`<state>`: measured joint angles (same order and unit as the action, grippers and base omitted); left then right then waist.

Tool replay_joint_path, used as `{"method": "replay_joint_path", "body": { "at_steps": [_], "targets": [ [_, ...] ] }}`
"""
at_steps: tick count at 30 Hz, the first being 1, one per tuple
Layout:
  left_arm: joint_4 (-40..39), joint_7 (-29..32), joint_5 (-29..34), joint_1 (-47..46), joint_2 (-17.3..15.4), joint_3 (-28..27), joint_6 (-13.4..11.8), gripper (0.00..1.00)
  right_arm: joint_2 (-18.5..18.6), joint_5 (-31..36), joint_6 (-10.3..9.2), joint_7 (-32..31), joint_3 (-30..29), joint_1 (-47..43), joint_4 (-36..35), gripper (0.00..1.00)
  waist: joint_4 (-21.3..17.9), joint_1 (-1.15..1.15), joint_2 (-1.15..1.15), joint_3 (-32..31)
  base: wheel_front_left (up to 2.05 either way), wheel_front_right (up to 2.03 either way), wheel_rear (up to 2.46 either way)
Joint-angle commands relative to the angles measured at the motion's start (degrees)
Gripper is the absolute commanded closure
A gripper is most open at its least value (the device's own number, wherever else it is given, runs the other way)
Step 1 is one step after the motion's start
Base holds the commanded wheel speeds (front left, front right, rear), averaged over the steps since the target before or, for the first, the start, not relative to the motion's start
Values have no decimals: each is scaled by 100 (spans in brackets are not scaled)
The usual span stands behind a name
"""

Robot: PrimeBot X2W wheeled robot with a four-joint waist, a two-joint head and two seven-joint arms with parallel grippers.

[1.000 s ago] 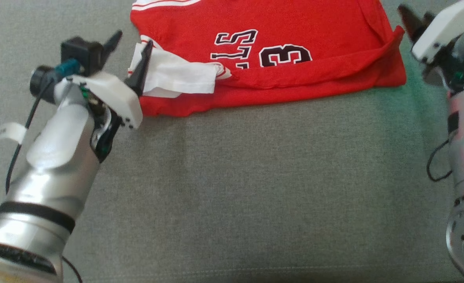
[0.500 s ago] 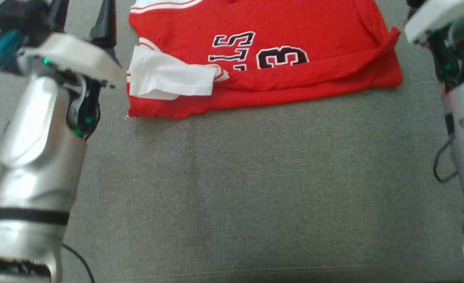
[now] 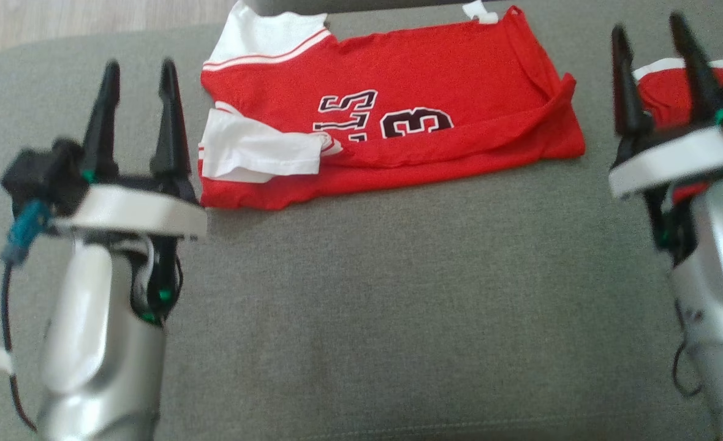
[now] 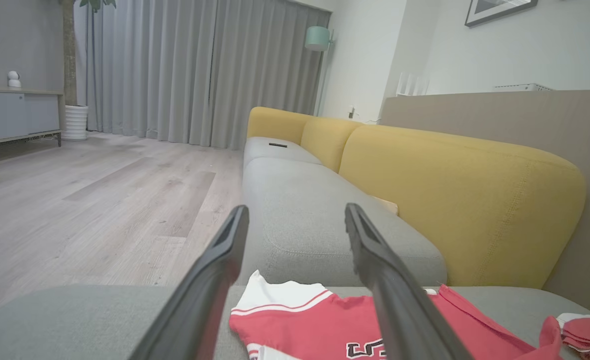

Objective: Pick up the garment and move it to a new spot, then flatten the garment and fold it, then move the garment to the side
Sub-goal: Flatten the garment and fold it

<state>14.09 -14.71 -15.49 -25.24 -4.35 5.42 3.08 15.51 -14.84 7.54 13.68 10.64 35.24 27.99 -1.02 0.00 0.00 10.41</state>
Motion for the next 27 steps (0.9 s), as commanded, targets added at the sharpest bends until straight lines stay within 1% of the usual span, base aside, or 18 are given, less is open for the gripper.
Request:
{"method": "replay_joint_path", "body": {
  "at_steps": [1, 4, 7, 11, 13, 17, 21, 24, 27],
  "targets": [
    [-280, -29, 81, -37, -71, -251, 21, 0, -99, 146, -5, 60, 8, -110, -270, 0, -18, 0, 0, -74, 0, 0, 0],
    [-452, -29, 213, 342, 44, -332, 62, 0, -319, 601, -5, 98, -182, -592, -535, 0, -24, 0, 0, -171, 0, 0, 0],
    [-531, -29, 314, 682, 110, -347, 67, 0, -579, 914, -5, 116, -369, -1068, -712, 0, -23, 0, 0, -253, 0, 0, 0],
    [-489, -29, 402, 1083, 140, -220, 68, 0, -877, 1176, -5, 126, -616, -1601, -809, 0, -17, 0, 0, -317, 0, 0, 0],
    [-450, -29, 324, 1219, 143, -171, 17, 0, -991, 1242, -5, 128, -693, -1774, -875, 0, -30, 0, 0, -324, 0, 0, 0],
    [-392, -29, 269, 1302, 145, -90, -64, 0, -1129, 1297, -5, 130, -788, -1942, -986, 0, -70, 0, 0, -288, 0, 0, 0],
    [-283, -29, 297, 1260, 145, -71, -78, 0, -1177, 1319, -5, 130, -761, -1937, -1044, 0, -136, 0, 0, -232, 0, 0, 0],
    [-5, -29, 416, 1147, 146, -53, -49, 0, -1201, 1307, -5, 130, -767, -1878, -1095, 0, -206, 0, 0, -152, 0, 0, 0],
    [477, -29, 594, 974, 136, -41, -40, 0, -1215, 1286, -5, 131, -753, -1819, -1131, 0, -269, 0, 0, -49, 0, 0, 0]
  ]
}}
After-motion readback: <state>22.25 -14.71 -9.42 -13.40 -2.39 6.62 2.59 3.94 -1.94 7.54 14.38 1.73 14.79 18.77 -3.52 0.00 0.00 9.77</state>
